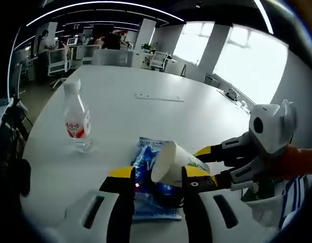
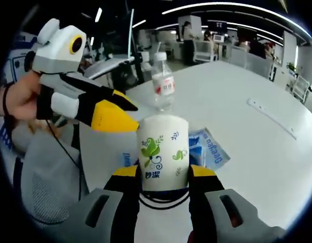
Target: Arrange the tabletop items into an orderly group along one side of the table until the central work area is clear of visible clutter.
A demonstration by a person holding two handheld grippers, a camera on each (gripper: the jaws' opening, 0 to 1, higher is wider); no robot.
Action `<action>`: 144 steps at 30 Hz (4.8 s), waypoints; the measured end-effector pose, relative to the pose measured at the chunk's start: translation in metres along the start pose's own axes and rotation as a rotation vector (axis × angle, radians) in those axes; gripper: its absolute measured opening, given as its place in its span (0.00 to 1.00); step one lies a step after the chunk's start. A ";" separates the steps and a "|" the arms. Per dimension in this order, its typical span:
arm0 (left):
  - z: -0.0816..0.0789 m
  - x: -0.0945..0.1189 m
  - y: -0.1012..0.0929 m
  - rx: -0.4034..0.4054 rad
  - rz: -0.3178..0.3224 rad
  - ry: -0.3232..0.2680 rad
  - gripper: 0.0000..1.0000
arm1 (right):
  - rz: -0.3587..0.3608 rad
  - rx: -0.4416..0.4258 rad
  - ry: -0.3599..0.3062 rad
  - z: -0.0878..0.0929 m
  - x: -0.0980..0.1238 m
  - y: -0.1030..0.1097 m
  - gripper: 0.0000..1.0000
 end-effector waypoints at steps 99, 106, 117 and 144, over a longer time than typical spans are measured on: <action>-0.021 -0.016 0.011 -0.171 0.028 0.024 0.00 | 0.093 -0.123 -0.127 0.067 0.086 0.006 0.46; -0.024 -0.028 0.020 -0.242 -0.028 0.032 0.00 | 0.111 -0.153 -0.134 0.073 0.091 0.005 0.45; -0.032 -0.049 0.032 -0.327 -0.095 0.044 0.00 | 0.133 -0.198 -0.141 0.081 0.099 0.007 0.44; -0.040 -0.089 0.039 -0.449 -0.176 0.059 0.00 | 0.154 -0.228 -0.126 0.089 0.112 0.000 0.43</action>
Point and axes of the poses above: the point that each gripper's makers call its tool centre point, and the gripper's own axes: x roughly backward along the fingers, y roughly to its left, z roughly out of its underside, the point moved 9 cm from there along x, roughly backward along the fingers, and after that the axes turned 9 degrees about -z, right-handed, at the moved point
